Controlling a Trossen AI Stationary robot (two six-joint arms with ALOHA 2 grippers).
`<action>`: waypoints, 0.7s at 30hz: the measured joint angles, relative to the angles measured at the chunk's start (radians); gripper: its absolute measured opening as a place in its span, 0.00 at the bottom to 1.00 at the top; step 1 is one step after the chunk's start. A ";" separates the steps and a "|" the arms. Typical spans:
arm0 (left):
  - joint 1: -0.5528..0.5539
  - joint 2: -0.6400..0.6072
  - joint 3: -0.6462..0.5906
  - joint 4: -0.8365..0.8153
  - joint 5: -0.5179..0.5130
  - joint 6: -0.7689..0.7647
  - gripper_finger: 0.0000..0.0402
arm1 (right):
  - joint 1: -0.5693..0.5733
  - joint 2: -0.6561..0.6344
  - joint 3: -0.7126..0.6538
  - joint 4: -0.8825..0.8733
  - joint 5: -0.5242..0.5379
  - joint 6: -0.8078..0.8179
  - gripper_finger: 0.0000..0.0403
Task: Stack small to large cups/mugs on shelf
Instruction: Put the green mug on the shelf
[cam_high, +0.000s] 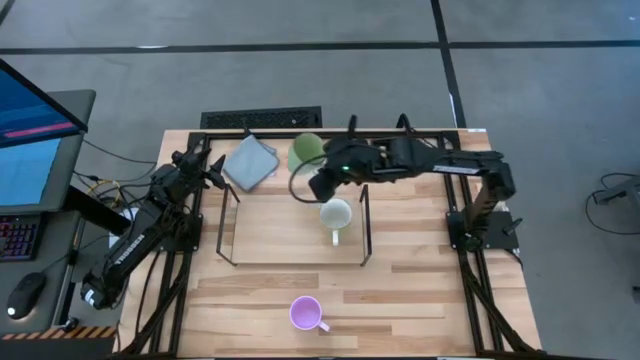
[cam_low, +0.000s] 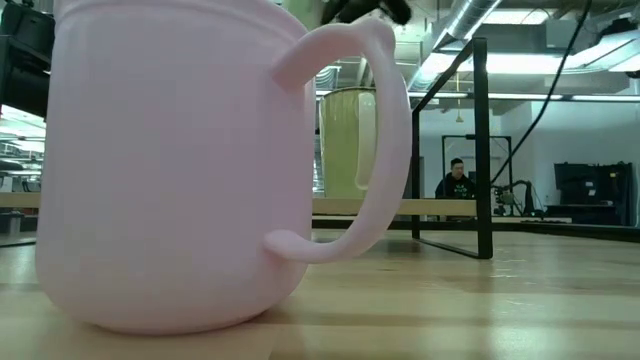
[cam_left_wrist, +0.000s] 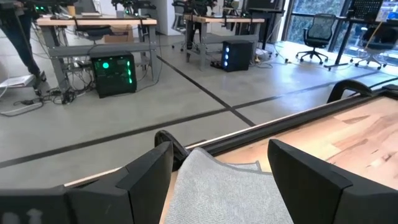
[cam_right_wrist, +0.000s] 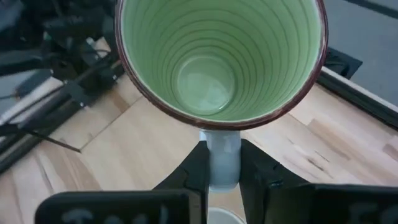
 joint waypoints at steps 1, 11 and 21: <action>0.000 0.000 0.000 0.000 0.000 0.000 0.63 | -0.005 0.024 0.021 -0.001 -0.016 -0.005 0.17; 0.000 0.001 0.000 0.001 -0.004 0.002 0.63 | 0.000 0.195 0.154 -0.120 -0.073 0.085 0.17; -0.001 0.006 -0.001 0.001 -0.004 0.002 0.63 | 0.089 0.241 0.197 -0.115 -0.073 0.240 0.17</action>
